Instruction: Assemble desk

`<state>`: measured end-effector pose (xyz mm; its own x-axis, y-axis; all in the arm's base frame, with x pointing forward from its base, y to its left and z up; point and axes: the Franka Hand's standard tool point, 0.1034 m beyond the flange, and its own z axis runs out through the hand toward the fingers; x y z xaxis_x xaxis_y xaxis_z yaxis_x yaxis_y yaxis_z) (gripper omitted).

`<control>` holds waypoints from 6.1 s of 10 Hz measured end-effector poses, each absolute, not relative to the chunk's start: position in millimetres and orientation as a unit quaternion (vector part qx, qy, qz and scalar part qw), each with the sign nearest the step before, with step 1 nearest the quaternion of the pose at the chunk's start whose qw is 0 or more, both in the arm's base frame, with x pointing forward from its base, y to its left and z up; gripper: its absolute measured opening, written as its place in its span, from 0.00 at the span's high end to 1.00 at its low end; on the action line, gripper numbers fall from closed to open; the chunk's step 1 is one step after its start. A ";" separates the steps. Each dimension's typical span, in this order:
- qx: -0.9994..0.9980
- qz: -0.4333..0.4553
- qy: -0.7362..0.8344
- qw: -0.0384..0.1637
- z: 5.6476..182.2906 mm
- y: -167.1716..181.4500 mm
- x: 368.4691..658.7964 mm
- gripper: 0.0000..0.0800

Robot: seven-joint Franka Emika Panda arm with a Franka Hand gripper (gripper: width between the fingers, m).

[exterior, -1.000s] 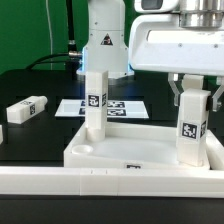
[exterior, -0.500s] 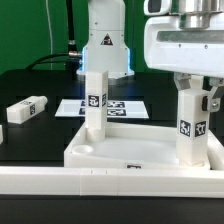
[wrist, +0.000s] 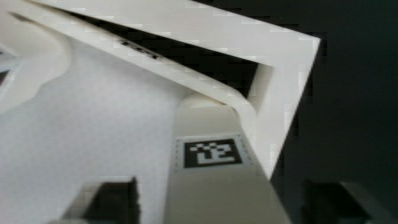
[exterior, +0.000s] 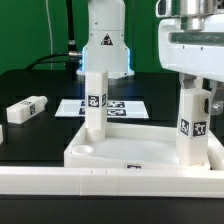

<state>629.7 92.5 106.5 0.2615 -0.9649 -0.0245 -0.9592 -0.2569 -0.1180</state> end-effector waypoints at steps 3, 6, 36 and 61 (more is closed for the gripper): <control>-0.838 -0.031 0.542 0.053 106.6 90.2 630.3 0.21; -0.909 -0.039 0.413 0.048 107.8 94.8 630.6 0.19; -0.792 -0.018 0.607 0.058 107.3 83.6 632.3 0.64; -0.997 -0.049 0.059 0.015 109.3 81.1 633.6 0.64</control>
Offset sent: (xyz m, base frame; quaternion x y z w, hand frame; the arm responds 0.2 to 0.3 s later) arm -0.0065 0.0060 0.0025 -0.0104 -0.0014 -0.2695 0.9629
